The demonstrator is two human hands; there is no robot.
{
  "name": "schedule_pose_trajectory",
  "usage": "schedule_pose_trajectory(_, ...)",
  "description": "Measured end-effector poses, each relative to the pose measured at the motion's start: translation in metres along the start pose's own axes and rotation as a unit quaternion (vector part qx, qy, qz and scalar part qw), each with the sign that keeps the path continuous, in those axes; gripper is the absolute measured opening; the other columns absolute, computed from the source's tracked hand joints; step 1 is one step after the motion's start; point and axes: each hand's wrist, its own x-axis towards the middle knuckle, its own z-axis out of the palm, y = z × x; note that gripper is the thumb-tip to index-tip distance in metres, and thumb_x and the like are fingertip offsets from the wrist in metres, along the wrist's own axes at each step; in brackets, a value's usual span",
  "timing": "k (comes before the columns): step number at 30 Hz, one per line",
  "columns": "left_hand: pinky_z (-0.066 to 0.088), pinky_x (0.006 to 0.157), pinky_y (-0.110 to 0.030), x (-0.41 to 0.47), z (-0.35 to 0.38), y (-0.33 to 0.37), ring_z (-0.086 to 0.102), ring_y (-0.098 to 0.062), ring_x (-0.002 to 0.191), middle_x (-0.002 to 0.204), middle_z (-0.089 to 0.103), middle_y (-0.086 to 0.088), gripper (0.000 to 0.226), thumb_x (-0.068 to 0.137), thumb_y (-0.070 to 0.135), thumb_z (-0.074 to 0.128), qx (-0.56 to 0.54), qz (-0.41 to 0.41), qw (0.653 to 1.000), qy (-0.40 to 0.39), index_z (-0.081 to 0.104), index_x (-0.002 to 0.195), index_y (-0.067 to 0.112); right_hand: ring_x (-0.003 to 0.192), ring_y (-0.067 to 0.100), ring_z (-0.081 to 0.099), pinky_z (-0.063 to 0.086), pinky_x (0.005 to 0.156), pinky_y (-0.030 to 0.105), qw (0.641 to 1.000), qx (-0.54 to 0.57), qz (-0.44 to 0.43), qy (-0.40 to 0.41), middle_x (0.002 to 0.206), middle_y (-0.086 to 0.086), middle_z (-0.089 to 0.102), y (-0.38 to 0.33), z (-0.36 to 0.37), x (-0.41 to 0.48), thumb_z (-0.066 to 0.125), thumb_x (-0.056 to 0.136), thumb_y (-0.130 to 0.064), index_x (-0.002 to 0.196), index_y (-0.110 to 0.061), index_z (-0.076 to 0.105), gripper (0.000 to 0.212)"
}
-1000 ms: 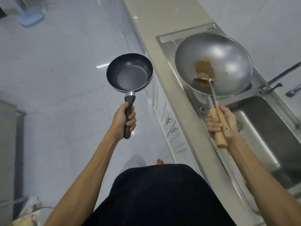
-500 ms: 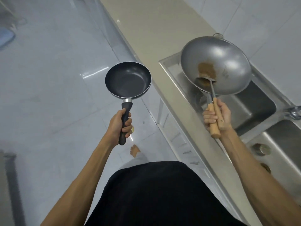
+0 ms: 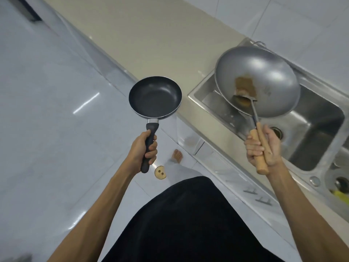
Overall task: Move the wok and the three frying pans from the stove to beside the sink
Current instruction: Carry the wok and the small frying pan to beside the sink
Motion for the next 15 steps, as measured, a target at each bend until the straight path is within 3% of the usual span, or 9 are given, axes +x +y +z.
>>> schedule_pose_trajectory(3, 0.033, 0.031, -0.019, 0.041, -0.002, 0.041, 0.032, -0.01, 0.032, 0.052, 0.039, 0.001, 0.034, 0.105, 0.035, 0.036, 0.024, -0.002, 0.999, -0.028, 0.051, 0.084, 0.012, 0.032, 0.002, 0.039, 0.031, 0.031, 0.011, 0.999, 0.031, -0.021, 0.006, 0.05, -0.009, 0.046, 0.001, 0.012, 0.021, 0.044, 0.088, -0.066, 0.079, -0.014, 0.049, 0.053)
schedule_pose_trajectory(7, 0.031, 0.031, -0.019, 0.088, -0.001, 0.098, 0.031, -0.01, 0.032, 0.052, 0.038, 0.002, 0.034, 0.104, 0.035, 0.037, 0.063, -0.017, 0.996, -0.064, 0.05, 0.083, 0.013, 0.034, 0.002, 0.032, 0.034, 0.031, 0.013, 0.997, 0.062, -0.052, 0.0, 0.05, -0.008, 0.046, 0.009, 0.031, 0.05, 0.052, 0.085, -0.064, 0.08, -0.014, 0.051, 0.051)
schedule_pose_trajectory(10, 0.031, 0.031, -0.02, 0.119, -0.004, 0.134, 0.03, -0.01, 0.031, 0.052, 0.037, 0.002, 0.034, 0.104, 0.034, 0.036, 0.076, -0.021, 0.993, -0.083, 0.05, 0.082, 0.013, 0.034, 0.003, 0.042, 0.036, 0.032, 0.015, 0.993, 0.085, -0.081, 0.004, 0.051, -0.007, 0.046, 0.017, 0.041, 0.076, 0.047, 0.089, -0.065, 0.081, -0.013, 0.053, 0.053)
schedule_pose_trajectory(15, 0.029, 0.029, -0.02, 0.174, 0.0, 0.18, 0.028, -0.009, 0.031, 0.05, 0.036, 0.004, 0.034, 0.105, 0.033, 0.034, 0.101, -0.058, 0.987, -0.112, 0.049, 0.081, 0.014, 0.036, 0.007, 0.04, 0.035, 0.034, 0.019, 0.988, 0.092, -0.113, 0.047, 0.053, -0.004, 0.045, 0.035, 0.054, 0.11, 0.043, 0.092, -0.065, 0.081, -0.013, 0.052, 0.055)
